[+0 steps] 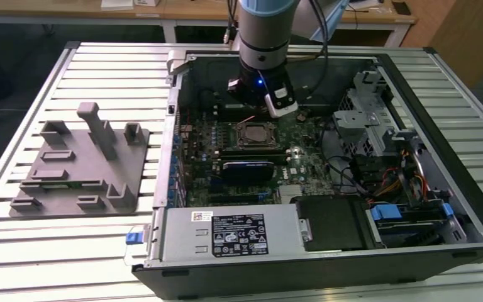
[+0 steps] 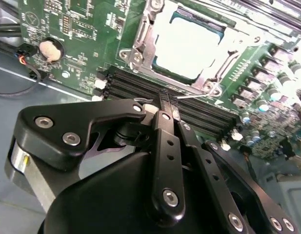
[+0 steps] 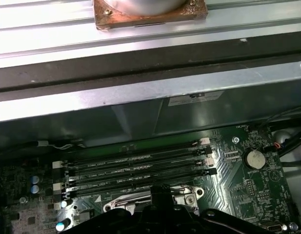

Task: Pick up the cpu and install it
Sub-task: 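Install the first cpu locking lever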

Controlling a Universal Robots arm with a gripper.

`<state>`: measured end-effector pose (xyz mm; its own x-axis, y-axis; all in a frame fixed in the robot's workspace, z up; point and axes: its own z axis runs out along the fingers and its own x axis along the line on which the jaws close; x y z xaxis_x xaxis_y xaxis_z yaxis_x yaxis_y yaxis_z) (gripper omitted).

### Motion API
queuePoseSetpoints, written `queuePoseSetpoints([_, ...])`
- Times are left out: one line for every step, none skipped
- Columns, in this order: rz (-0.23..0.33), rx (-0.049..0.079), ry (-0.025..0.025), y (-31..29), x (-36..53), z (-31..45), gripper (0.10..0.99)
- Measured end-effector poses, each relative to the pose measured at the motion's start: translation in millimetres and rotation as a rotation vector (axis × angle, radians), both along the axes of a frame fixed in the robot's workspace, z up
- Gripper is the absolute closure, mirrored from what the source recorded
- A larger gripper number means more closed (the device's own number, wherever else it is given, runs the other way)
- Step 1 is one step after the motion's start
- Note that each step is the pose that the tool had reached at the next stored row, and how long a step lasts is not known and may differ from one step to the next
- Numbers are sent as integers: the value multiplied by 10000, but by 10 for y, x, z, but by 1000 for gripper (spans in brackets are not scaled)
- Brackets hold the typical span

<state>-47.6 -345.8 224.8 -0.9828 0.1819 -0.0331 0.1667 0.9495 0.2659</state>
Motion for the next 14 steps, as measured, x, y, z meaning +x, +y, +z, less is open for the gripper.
queuePoseSetpoints([0, 1, -43, 2, 0, -8, 980])
queuePoseSetpoints([0, 1, -81, 5, -1, -16, 980])
queuePoseSetpoints([1, 0, -117, 9, -1, -25, 980])
queuePoseSetpoints([0, 0, -156, 13, -3, -34, 980])
queuePoseSetpoints([-2, 1, -200, 14, -5, -42, 980])
queuePoseSetpoints([-9, -1, -248, 15, -8, -50, 980])
queuePoseSetpoints([-26, -3, -292, 16, -11, -57, 980])
queuePoseSetpoints([-42, -5, -334, 19, -14, -64, 980])
queuePoseSetpoints([-57, -7, -367, 23, -18, -70, 980])
queuePoseSetpoints([-71, -7, -398, 30, -23, -75, 980])
queuePoseSetpoints([-85, -7, -428, 39, -31, -81, 980])
queuePoseSetpoints([-100, -5, -448, 49, -37, -86, 980])
queuePoseSetpoints([-123, -6, -459, 57, -42, -91, 980])
queuePoseSetpoints([-162, -6, -464, 62, -45, -97, 980])
